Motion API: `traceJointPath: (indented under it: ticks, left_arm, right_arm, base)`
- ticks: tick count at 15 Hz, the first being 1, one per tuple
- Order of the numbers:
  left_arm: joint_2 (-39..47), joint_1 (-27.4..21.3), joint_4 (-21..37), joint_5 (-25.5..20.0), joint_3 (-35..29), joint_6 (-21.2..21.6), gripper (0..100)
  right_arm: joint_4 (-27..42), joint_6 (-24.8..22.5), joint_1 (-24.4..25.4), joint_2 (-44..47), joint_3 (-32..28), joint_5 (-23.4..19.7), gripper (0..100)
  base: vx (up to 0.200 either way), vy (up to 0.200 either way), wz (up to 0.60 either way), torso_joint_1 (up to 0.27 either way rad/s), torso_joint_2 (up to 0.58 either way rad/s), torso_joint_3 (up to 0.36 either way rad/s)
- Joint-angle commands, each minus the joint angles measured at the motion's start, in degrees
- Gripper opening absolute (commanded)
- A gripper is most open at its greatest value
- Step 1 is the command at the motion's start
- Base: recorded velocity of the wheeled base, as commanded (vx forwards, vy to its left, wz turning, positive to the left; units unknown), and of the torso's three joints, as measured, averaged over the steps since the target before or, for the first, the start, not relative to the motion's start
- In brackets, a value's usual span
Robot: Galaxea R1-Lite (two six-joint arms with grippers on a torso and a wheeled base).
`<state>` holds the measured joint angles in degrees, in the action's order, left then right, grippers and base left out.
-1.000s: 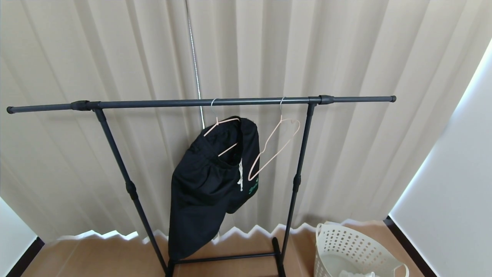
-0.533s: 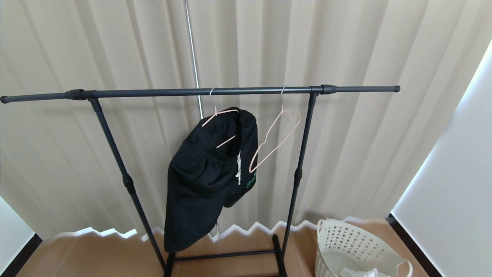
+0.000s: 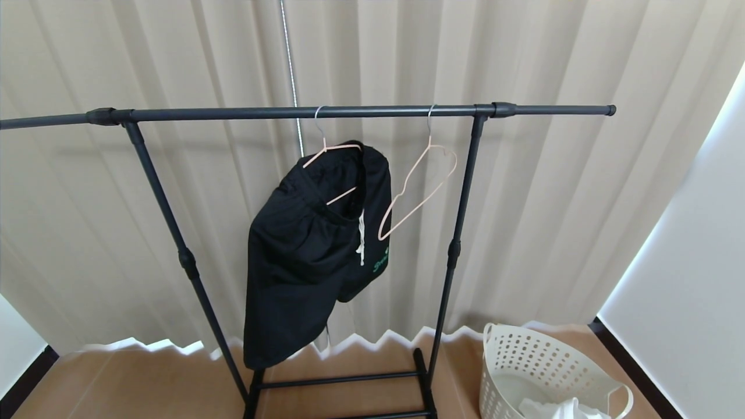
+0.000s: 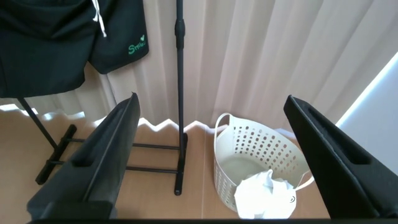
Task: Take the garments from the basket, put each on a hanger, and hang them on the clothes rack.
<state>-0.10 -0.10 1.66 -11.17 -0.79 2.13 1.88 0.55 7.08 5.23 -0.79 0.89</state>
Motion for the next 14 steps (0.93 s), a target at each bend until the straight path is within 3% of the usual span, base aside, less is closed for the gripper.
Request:
traceJointPath:
  ticks: [1, 14]
  left_arm:
    - [0.1, 0.01, 0.01, -0.08, 0.0, 0.06, 100]
    - [0.1, 0.01, 0.01, -0.08, 0.0, 0.06, 100]
  right_arm:
    - [0.06, -0.02, 0.04, 0.13, 0.0, -0.01, 100]
    - [-0.03, -0.02, 0.04, 0.13, 0.0, -0.01, 100]
  base:
    - [0.0, 0.0, 0.0, -0.217, 0.53, 0.325]
    - [0.0, 0.0, 0.0, -0.176, 0.52, 0.344]
